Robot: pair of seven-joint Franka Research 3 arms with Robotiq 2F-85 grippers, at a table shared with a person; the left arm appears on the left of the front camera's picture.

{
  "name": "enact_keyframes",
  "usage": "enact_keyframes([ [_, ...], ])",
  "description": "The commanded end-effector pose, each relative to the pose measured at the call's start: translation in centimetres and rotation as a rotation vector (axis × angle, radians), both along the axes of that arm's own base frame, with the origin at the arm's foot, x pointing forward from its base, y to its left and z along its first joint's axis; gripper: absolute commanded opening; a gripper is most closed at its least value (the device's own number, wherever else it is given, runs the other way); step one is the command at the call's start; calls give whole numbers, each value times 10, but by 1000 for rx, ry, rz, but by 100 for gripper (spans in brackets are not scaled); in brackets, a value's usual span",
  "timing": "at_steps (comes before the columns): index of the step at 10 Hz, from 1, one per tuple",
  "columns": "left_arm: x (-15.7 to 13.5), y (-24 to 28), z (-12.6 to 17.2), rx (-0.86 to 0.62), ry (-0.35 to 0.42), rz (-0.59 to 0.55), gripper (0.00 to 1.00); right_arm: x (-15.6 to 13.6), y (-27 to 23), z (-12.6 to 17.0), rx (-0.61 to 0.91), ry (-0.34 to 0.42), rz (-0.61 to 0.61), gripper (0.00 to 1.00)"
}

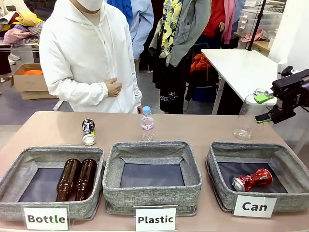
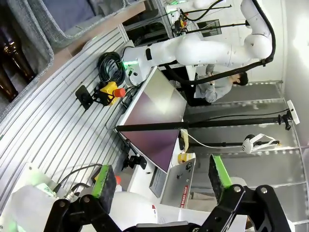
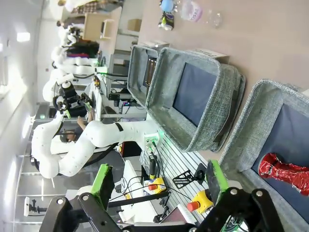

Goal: Sort the can waste into the basket.
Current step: Pick up the can waste from the table and place it in the right Fabric basket.

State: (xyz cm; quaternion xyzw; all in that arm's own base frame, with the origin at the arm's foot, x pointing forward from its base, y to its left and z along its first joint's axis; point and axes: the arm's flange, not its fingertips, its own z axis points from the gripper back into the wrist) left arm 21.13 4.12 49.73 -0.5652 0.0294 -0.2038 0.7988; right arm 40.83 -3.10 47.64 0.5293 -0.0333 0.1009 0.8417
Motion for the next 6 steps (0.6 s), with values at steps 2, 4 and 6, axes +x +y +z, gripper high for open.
enact_keyframes([
  [2, 14, -18, 36, 94, -82, 24, 100, 0, -3, 3, -3, -16, 19, 100],
  [4, 72, -57, 70, 354, -44, 198, 100, 0, -3, 3, -3, -16, 19, 100],
  [6, 130, -88, 73, 587, -57, 533, 100, 0, -3, 3, -3, -16, 19, 100],
])
